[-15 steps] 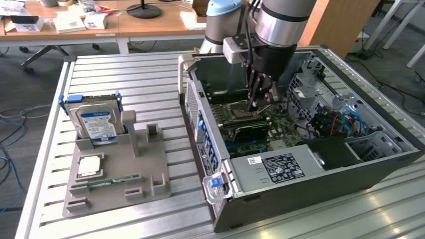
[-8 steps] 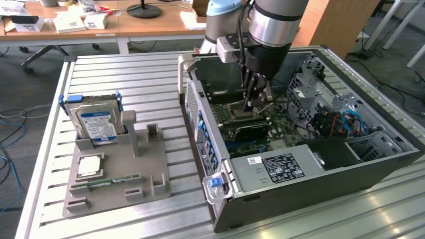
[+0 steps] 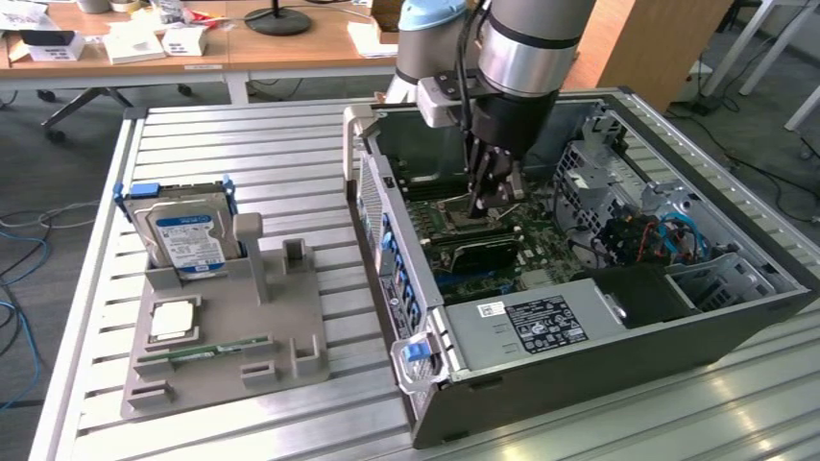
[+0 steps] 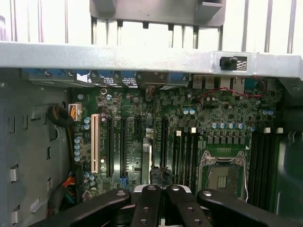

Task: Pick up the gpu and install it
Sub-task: 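Press down on the gpu until it lock into place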

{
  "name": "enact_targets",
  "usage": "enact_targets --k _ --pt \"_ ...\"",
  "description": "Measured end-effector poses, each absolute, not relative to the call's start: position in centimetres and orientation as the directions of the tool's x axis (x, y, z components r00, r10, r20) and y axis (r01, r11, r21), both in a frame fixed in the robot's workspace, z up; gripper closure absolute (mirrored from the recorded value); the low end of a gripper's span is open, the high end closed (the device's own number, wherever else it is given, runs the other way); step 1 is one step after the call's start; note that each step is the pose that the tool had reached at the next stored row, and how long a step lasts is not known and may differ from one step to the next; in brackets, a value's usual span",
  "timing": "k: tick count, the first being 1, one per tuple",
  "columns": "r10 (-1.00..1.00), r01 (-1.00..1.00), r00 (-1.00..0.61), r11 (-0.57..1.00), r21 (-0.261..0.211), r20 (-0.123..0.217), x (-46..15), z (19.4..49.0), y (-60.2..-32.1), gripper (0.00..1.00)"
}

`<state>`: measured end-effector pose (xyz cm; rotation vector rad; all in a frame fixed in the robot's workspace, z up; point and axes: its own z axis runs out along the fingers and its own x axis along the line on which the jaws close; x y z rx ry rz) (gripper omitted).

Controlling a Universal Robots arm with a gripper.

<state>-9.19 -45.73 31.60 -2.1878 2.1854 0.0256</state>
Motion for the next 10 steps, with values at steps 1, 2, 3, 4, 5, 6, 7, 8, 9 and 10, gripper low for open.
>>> enact_targets --k 1,2,3,4,5,6,7,8,9,10 --pt "-0.999 -1.0 0.001 0.0 -0.023 -0.047 -9.2 31.4 -45.7 0.89" --pt "-0.999 -1.0 0.001 0.0 -0.023 -0.046 -9.2 31.2 -45.7 0.89" --pt "-0.999 -1.0 0.001 0.0 -0.023 -0.047 -9.2 31.1 -45.7 0.89" --pt "-0.999 -1.0 0.0 0.001 -0.023 -0.047 -9.2 30.9 -45.7 0.89" --pt "-0.999 -1.0 0.0 0.001 -0.023 -0.046 -9.2 30.7 -45.7 0.89" --pt "-0.999 -1.0 -0.001 0.002 -0.023 -0.047 -9.2 30.5 -45.7 0.89" --pt "-0.999 -1.0 -0.002 0.003 -0.023 -0.047 -9.2 30.3 -45.7 0.89" --pt "-0.999 -1.0 -0.003 0.004 -0.023 -0.047 -9.2 30.1 -45.7 0.89" --pt "-0.999 -1.0 -0.003 0.004 -0.023 -0.047 -9.2 30.0 -45.7 0.89" --pt "-0.999 -1.0 -0.004 0.005 -0.023 -0.047 -9.2 29.8 -45.7 0.89"
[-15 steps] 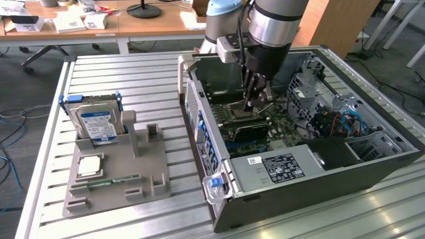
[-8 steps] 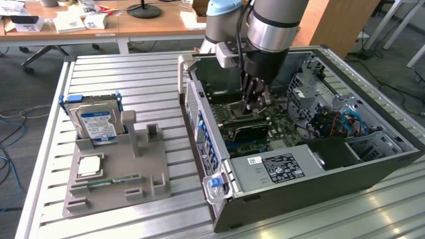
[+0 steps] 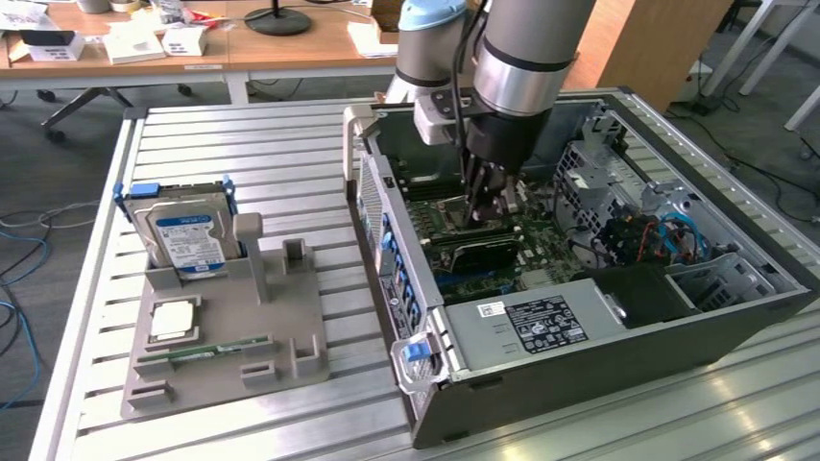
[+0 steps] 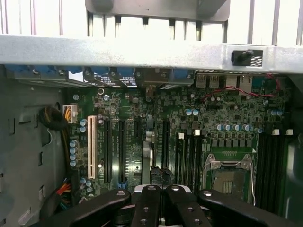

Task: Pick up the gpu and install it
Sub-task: 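Press down on the gpu until it lock into place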

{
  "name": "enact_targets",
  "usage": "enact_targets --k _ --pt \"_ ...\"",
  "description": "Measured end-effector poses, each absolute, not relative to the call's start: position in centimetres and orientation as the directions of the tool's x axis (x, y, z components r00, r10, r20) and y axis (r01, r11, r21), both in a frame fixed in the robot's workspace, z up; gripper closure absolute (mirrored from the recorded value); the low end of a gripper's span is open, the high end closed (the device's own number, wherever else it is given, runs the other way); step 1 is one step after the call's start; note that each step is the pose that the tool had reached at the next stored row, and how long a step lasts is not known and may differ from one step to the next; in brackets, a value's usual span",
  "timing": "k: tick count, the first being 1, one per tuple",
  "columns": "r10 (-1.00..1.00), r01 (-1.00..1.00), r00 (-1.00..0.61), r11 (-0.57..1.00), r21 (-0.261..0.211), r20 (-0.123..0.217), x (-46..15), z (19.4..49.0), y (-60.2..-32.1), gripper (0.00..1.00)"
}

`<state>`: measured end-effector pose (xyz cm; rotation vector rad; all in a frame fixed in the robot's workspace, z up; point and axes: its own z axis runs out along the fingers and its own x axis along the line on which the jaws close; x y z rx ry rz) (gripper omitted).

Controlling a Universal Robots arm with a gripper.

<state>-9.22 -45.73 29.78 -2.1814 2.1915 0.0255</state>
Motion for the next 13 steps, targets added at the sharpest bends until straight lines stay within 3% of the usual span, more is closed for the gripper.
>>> enact_targets --k 13 --pt "-0.999 -1.0 -0.008 0.009 -0.023 -0.047 -9.2 28.3 -45.7 0.89"
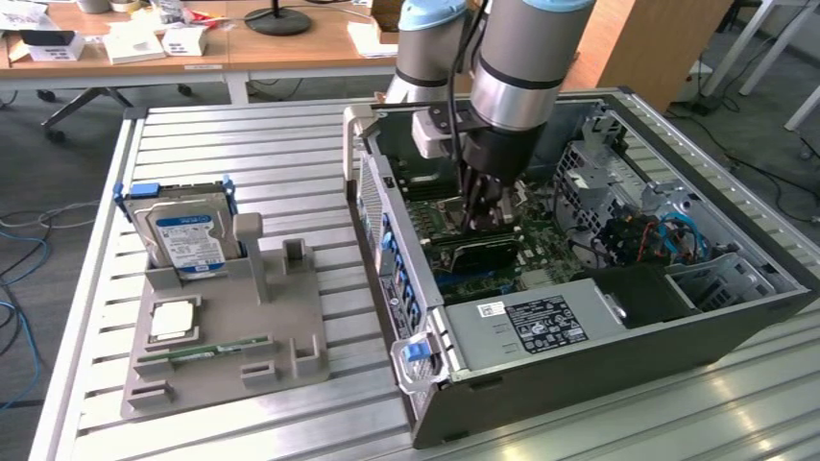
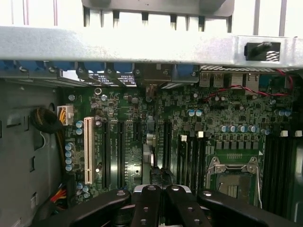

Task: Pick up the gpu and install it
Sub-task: 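Press down on the gpu until it lock into place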

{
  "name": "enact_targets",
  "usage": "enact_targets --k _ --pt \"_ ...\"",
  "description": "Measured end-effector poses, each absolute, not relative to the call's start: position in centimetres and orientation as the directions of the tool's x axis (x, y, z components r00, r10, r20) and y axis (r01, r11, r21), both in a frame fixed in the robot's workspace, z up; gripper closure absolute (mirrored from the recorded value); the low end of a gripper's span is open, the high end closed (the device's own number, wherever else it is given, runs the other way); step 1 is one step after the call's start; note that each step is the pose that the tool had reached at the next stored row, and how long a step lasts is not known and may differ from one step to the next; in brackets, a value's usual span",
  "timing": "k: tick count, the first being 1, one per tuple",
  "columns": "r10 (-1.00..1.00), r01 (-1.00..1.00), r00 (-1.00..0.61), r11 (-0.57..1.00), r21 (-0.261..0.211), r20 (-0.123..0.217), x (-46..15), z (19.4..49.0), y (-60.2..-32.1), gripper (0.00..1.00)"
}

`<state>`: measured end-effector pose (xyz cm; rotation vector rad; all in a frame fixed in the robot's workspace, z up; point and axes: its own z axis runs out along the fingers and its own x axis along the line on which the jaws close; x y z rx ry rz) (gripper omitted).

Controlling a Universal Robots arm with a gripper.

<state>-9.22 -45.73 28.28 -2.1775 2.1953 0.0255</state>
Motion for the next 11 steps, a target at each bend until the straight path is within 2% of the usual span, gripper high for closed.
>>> enact_targets --k 11 --pt "-0.999 -1.0 -0.008 0.009 -0.023 -0.047 -9.14 27.68 -45.72 0.89"
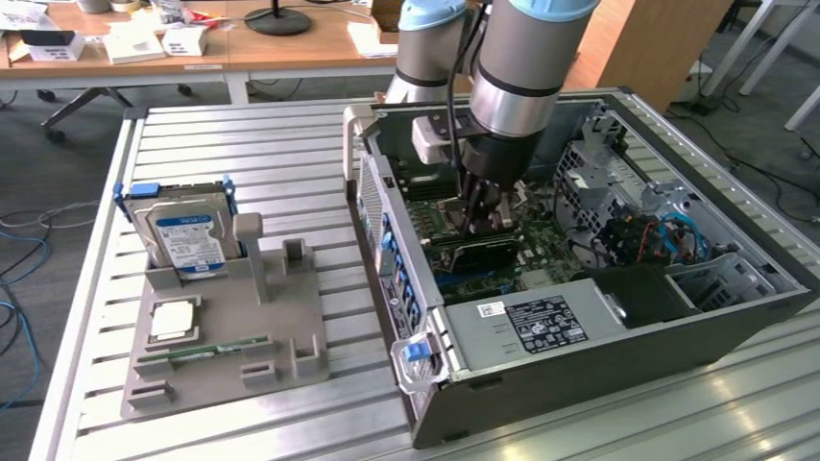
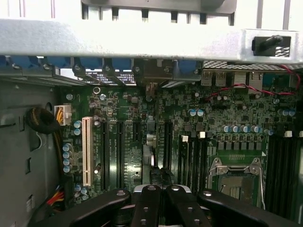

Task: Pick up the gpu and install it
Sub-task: 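Press down on the gpu until it lock into place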

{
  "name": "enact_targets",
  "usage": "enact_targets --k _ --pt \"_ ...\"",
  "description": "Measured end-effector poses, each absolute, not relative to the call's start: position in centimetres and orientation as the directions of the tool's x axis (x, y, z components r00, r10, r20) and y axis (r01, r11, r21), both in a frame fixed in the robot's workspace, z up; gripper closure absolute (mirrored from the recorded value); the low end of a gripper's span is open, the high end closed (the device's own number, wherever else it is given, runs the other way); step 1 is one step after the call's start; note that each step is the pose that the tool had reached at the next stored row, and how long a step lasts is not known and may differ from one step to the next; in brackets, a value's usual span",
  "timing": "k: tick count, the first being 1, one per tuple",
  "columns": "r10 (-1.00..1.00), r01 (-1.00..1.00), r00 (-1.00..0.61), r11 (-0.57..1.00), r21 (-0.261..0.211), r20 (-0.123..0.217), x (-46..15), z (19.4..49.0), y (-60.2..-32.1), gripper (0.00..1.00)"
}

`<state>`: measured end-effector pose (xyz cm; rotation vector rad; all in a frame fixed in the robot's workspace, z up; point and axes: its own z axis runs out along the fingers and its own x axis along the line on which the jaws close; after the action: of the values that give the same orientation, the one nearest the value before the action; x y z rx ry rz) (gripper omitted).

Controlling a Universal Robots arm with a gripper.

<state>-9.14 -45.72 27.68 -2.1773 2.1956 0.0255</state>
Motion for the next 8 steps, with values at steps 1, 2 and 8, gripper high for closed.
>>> enact_targets --k 1,2,8 --pt "-0.999 -1.0 -0.008 0.009 -0.023 -0.047 -9.13 27.64 -45.7 0.89" --pt "-0.999 -1.0 -0.008 0.009 -0.023 -0.047 -9.13 27.58 -45.63 0.89" --pt "-0.999 -1.0 -0.008 0.009 -0.023 -0.047 -9.13 27.42 -45.5 0.89"
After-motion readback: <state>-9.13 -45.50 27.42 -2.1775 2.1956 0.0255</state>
